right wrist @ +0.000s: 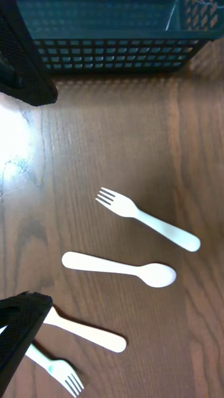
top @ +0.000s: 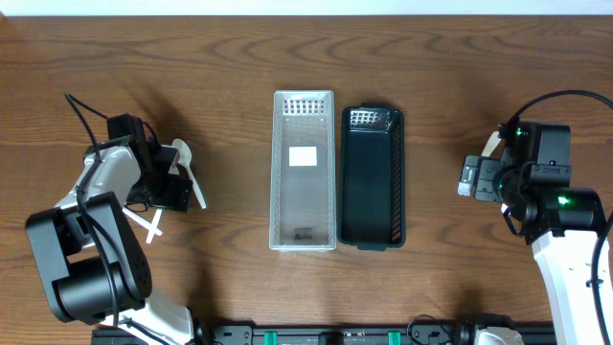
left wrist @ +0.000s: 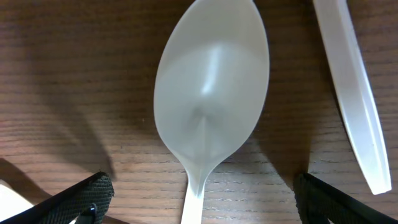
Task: Pack container
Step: 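Lower the left gripper and grasp a white spoon by its handle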
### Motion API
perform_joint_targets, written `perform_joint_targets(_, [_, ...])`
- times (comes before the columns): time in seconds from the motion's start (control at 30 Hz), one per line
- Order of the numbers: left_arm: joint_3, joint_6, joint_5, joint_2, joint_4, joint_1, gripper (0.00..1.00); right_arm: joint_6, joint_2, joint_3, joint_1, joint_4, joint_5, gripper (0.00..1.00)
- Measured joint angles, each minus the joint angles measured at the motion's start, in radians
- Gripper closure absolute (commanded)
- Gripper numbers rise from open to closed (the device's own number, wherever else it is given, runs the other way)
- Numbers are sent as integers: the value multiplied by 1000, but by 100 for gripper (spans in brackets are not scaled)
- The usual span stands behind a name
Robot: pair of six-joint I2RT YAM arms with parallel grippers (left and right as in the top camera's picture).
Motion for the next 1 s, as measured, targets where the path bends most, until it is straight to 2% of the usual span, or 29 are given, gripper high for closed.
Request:
perform_joint_targets(0.23, [0,-8,2,0,4,0,1,0,0,0,0,-41,0,1])
perform_joint_targets(0.27, [0,-10,3,0,7,0,9,0,0,0,0,-44,0,1])
perform_joint_targets(0.4, [0,-14,4,0,20,0,25,0,0,0,0,-46,0,1])
perform_joint_targets(0.5, [0,-17,4,0,21,0,42,0,0,0,0,-46,0,1])
perform_joint_targets(0.57, [0,-18,4,0,22,0,48,0,0,0,0,-47,0,1])
perform_joint_targets(0.67, [0,-16,4,0,21,0,62,0,0,0,0,-47,0,1])
perform_joint_targets(0.8, [0,-18,4,0,16,0,73,0,0,0,0,-47,0,1])
perform_joint_targets(0.93, [0,-15,4,0,14,0,74,0,0,0,0,-47,0,1])
perform_joint_targets(1.0, [0,-15,4,0,14,0,78,0,0,0,0,-47,0,1])
